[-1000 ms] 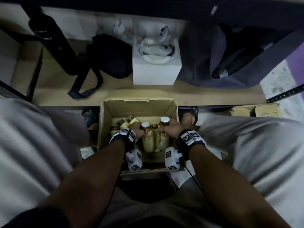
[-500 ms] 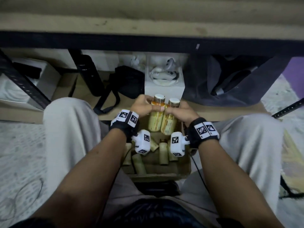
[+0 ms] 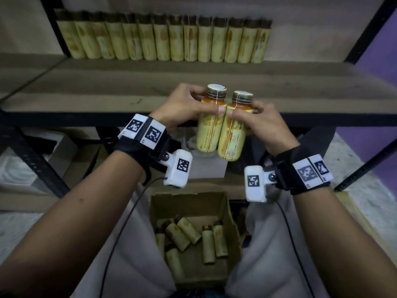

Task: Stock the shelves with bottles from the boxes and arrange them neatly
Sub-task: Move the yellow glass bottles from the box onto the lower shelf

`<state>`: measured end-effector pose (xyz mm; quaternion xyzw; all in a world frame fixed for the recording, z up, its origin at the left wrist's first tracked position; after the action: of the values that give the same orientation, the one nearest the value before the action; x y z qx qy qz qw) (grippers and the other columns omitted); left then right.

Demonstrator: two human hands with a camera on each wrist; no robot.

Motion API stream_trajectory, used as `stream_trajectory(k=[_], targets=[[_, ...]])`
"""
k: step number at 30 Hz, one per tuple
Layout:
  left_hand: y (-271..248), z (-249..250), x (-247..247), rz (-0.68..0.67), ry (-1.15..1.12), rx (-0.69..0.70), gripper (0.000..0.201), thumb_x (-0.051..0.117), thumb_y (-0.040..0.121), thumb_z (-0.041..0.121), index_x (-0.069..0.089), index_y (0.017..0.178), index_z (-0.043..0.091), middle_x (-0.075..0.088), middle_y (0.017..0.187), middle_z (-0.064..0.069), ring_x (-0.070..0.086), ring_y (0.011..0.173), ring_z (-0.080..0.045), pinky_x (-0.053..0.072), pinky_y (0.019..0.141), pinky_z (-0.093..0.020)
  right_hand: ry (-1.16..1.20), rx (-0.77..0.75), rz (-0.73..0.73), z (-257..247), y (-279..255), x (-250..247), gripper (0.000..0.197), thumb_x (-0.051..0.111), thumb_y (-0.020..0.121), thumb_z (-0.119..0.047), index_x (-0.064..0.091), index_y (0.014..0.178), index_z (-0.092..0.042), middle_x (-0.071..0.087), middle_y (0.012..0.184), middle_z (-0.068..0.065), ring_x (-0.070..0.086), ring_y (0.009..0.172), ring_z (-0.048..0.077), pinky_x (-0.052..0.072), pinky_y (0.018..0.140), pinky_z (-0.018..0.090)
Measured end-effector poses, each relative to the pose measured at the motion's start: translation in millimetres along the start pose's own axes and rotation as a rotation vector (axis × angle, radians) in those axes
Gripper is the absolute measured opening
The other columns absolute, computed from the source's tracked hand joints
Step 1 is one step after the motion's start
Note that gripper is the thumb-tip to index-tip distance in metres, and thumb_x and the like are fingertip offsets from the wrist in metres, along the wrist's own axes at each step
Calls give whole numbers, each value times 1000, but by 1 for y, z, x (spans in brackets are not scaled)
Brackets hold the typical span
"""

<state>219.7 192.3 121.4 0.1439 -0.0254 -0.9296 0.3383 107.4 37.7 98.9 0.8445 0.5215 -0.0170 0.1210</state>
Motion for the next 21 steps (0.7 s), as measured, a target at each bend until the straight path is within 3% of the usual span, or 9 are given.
stream_trajectory(k=[5, 7, 10, 14, 16, 19, 21], targets=[[40, 53, 6, -23, 55, 71, 36, 83, 73, 15, 72, 107, 12, 76, 95, 3, 72, 89, -9, 55, 65, -17, -111, -81, 33, -41, 26, -39, 20, 83, 78, -27, 72, 94, -24, 76, 89, -15, 72, 82, 1, 52, 61, 11], [62, 65, 12, -41, 108, 73, 33, 84, 72, 16, 73, 103, 13, 76, 92, 4, 73, 86, -8, 56, 66, -21, -178, -85, 35, -51, 38, -57, 24, 83, 76, -29, 72, 97, -26, 75, 89, -18, 71, 80, -1, 52, 59, 10], [104, 75, 23, -29, 236, 45, 38, 87, 67, 24, 73, 101, 13, 76, 91, 3, 72, 90, -13, 58, 77, -34, -231, -71, 31, -59, 60, -82, 29, 83, 77, -23, 72, 103, -21, 76, 88, -16, 72, 81, -1, 50, 59, 9], [166, 84, 37, -16, 358, 30, 46, 89, 63, 27, 69, 102, 12, 74, 94, 1, 70, 89, -15, 60, 75, -35, -334, -28, 51, -63, 97, -114, 22, 83, 76, -19, 72, 94, -24, 76, 83, -17, 71, 77, -3, 49, 56, 8], [199, 87, 43, -27, 461, 40, 39, 89, 64, 28, 72, 96, 12, 74, 90, 0, 70, 83, -15, 60, 72, -33, -404, 20, 66, -60, 120, -131, 22, 82, 78, -25, 69, 95, -27, 75, 86, -14, 71, 81, 1, 52, 60, 14], [247, 87, 50, -27, 639, 50, 35, 87, 66, 32, 73, 91, 11, 73, 87, -1, 68, 80, -14, 56, 70, -29, -531, 89, 101, -51, 154, -156, 28, 79, 80, -36, 60, 99, -27, 68, 97, -11, 67, 91, 10, 55, 77, 29], [279, 81, 56, -24, 691, 42, 40, 87, 66, 33, 71, 95, 10, 72, 91, -2, 67, 83, -17, 56, 76, -33, -633, 114, 125, -47, 178, -171, 30, 78, 79, -41, 57, 96, -27, 65, 99, -8, 64, 95, 15, 54, 85, 35]])
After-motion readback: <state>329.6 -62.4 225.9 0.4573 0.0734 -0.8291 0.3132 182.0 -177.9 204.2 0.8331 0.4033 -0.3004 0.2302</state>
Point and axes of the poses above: each hand's wrist, its own y-axis towards the middle knuckle, its own x-axis out of the palm, z = x × y, the point moved 4 cm from there along y, towards the middle knuckle
